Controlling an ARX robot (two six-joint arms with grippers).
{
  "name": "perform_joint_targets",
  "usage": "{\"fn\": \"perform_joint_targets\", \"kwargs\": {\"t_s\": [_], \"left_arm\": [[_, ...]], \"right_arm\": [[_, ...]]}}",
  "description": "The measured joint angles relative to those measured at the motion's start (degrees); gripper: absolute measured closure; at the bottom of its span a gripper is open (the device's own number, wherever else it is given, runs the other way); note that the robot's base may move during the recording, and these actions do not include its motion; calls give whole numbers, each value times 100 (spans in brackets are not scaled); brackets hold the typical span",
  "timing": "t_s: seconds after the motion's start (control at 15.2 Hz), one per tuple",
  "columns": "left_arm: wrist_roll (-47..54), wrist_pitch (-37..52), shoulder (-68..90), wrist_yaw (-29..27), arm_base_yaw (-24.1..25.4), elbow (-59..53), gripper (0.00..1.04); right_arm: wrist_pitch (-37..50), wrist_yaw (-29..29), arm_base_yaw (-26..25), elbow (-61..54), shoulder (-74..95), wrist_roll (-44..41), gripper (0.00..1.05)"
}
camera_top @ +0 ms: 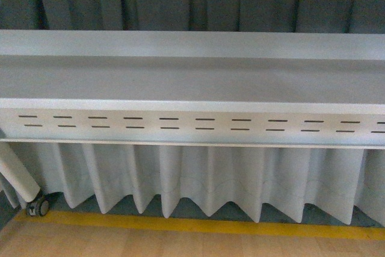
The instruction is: Wind up and store yellow beetle toy
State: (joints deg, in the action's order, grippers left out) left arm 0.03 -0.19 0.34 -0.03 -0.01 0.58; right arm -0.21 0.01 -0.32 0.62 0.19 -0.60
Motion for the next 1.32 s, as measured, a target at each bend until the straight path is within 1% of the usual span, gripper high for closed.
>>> {"fn": "perform_joint_targets", "kwargs": {"t_s": [1.32], "left_arm": [[0,0,0,0,0,0,7]], "right_arm": [[0,0,0,0,0,0,7]]}}
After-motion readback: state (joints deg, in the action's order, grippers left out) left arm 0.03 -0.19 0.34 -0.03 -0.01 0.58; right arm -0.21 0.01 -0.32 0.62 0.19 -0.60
